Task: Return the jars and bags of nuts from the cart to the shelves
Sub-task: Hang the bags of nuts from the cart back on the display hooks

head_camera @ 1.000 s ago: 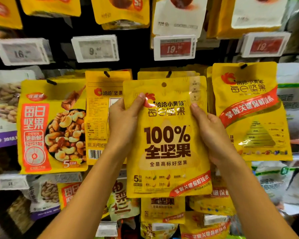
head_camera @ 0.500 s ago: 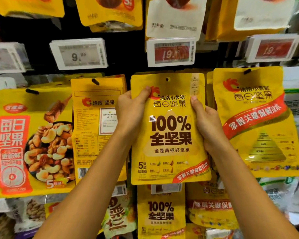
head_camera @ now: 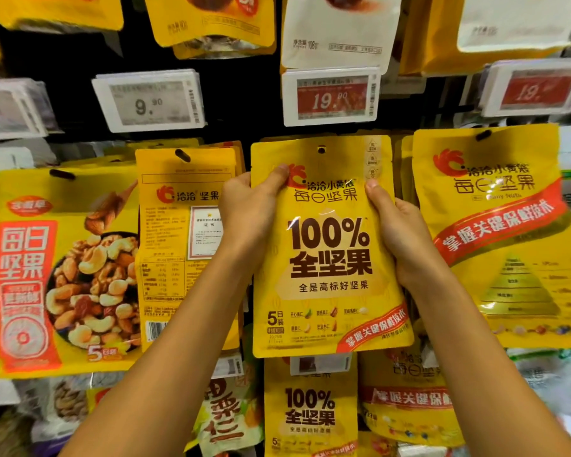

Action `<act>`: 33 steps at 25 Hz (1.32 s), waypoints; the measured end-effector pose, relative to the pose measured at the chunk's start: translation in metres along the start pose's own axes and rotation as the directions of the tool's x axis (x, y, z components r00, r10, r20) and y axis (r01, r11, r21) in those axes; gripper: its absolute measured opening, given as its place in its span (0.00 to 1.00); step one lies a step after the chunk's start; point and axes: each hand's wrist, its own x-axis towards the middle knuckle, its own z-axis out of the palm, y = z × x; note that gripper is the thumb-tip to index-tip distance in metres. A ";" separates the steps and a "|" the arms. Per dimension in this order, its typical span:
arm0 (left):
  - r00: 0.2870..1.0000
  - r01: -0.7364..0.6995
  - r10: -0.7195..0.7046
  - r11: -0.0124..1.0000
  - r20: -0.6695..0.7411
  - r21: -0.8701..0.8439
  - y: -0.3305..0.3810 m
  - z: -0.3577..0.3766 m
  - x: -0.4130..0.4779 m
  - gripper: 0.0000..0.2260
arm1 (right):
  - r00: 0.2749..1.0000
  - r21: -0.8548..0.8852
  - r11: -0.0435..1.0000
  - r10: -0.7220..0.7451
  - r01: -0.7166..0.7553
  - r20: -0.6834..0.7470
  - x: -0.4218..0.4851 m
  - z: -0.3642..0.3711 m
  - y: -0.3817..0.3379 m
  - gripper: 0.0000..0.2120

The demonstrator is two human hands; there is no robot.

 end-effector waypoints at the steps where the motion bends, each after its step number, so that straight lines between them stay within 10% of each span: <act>1: 1.000 0.002 -0.002 1.000 0.004 0.006 0.000 0.001 -0.001 0.08 | 1.000 0.001 1.000 0.009 -0.009 0.005 -0.001 -0.002 0.001 0.15; 33: 0.999 -0.022 0.022 1.000 0.039 0.001 0.017 -0.006 -0.005 0.05 | 0.984 0.049 0.996 0.068 -0.078 0.167 0.000 -0.013 -0.008 0.13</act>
